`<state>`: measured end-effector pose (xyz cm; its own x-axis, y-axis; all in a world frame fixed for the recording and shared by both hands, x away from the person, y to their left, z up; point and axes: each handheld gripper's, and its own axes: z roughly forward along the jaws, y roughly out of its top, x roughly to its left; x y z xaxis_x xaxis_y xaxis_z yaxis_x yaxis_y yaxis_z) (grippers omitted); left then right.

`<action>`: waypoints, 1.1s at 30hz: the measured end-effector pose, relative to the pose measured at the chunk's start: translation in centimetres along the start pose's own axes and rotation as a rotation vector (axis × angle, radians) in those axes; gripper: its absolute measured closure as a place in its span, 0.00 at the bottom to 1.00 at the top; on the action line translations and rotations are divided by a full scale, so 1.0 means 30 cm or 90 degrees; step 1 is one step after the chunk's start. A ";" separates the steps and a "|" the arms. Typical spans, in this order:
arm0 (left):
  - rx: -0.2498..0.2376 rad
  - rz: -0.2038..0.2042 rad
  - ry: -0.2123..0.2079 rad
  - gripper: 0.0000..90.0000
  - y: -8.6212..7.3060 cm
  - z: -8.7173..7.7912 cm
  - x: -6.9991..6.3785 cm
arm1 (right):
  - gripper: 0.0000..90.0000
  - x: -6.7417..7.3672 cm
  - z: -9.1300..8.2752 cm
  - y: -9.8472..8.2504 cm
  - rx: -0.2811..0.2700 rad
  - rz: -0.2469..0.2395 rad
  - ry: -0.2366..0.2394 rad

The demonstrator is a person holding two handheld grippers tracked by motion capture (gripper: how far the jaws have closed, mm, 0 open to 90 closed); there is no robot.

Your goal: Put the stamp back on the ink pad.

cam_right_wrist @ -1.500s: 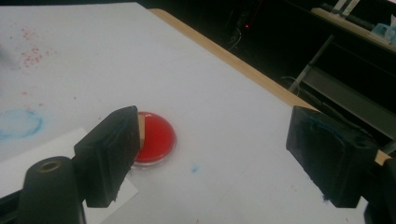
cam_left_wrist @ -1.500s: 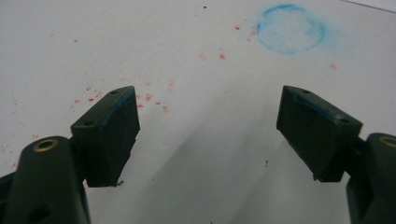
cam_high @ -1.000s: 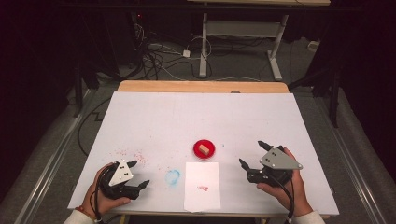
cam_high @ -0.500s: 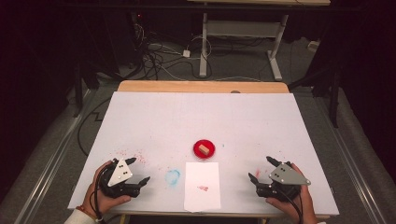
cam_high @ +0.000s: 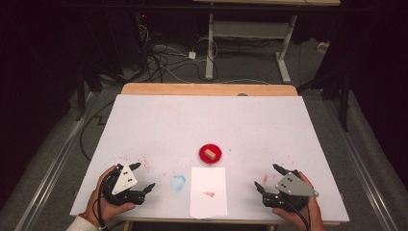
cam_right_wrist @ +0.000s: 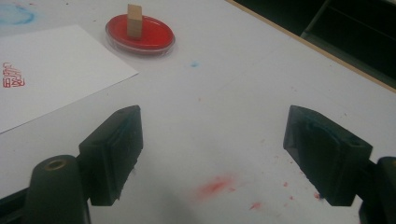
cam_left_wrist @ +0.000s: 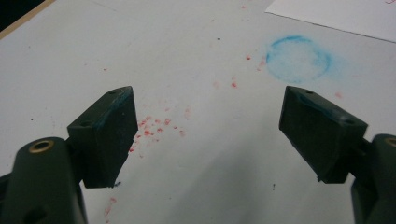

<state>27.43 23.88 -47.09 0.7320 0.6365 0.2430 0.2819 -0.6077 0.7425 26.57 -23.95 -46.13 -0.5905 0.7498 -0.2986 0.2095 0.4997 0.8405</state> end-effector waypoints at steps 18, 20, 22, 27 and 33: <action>0.010 -0.001 -0.004 0.21 -0.002 0.011 0.001 | 0.23 0.001 0.000 0.011 -0.009 -0.013 -0.012; 0.011 -0.001 -0.006 0.21 -0.001 0.013 0.002 | 0.23 0.001 0.000 0.011 -0.009 -0.010 -0.012; 0.010 -0.002 -0.006 0.21 -0.001 0.015 0.001 | 0.23 0.000 0.002 0.011 -0.010 -0.008 -0.013; 0.011 -0.003 -0.007 0.21 0.002 0.019 0.001 | 0.23 0.003 0.003 0.013 -0.012 -0.011 -0.012; 0.011 -0.003 -0.010 0.21 0.009 0.029 0.003 | 0.23 0.003 -0.003 0.010 -0.012 -0.012 -0.011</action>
<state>28.12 23.36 -47.42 0.7408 0.6312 0.2297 0.2955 -0.6134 0.7324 26.51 -23.78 -45.87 -0.5807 0.7475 -0.3226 0.1837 0.5063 0.8426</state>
